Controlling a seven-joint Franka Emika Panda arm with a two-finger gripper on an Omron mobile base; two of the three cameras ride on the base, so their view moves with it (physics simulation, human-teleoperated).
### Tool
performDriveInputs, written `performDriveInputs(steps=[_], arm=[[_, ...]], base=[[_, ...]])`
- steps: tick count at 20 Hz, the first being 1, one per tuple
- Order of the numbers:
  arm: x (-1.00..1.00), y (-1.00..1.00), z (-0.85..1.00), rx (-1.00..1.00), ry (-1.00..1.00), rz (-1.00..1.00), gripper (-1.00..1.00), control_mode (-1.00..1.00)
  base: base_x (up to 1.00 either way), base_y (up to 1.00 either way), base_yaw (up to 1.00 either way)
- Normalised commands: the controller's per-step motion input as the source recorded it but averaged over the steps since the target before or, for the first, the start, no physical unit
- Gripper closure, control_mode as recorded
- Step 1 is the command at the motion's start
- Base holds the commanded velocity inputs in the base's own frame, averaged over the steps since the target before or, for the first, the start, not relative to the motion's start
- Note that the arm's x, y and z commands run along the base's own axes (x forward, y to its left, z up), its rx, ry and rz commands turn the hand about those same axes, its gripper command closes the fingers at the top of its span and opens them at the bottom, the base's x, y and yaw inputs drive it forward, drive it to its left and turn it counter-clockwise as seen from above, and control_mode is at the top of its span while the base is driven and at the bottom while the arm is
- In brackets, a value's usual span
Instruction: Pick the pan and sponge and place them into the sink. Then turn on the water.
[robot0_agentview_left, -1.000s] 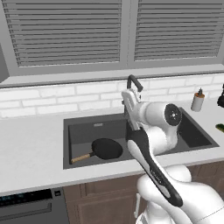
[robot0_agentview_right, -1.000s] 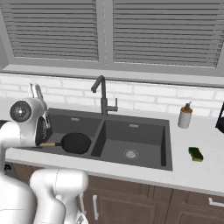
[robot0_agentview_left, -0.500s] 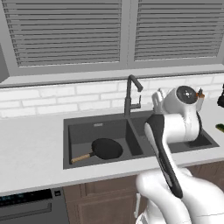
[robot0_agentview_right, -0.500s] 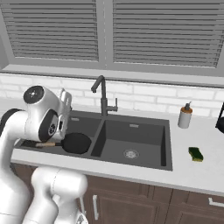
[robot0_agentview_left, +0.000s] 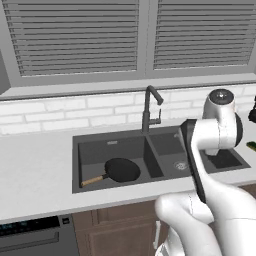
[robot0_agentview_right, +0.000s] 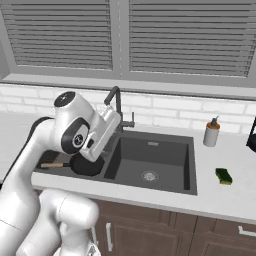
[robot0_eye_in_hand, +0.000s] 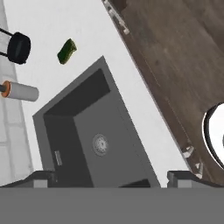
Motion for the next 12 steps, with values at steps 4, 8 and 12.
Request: performDriveInputs(steps=[4, 8, 12], arm=[[0.00, -1.00, -0.26, 0.00, -0.07, -0.42, -1.00, -1.00], [0.02, -1.00, -0.13, 0.01, -0.05, -0.38, -1.00, -1.00], [0.16, -1.00, -0.01, 0.02, 0.00, -0.34, -1.00, -1.00]], base=[[0.00, 0.00, 0.00], [0.00, 0.00, 0.00], [0.00, 0.00, 0.00]])
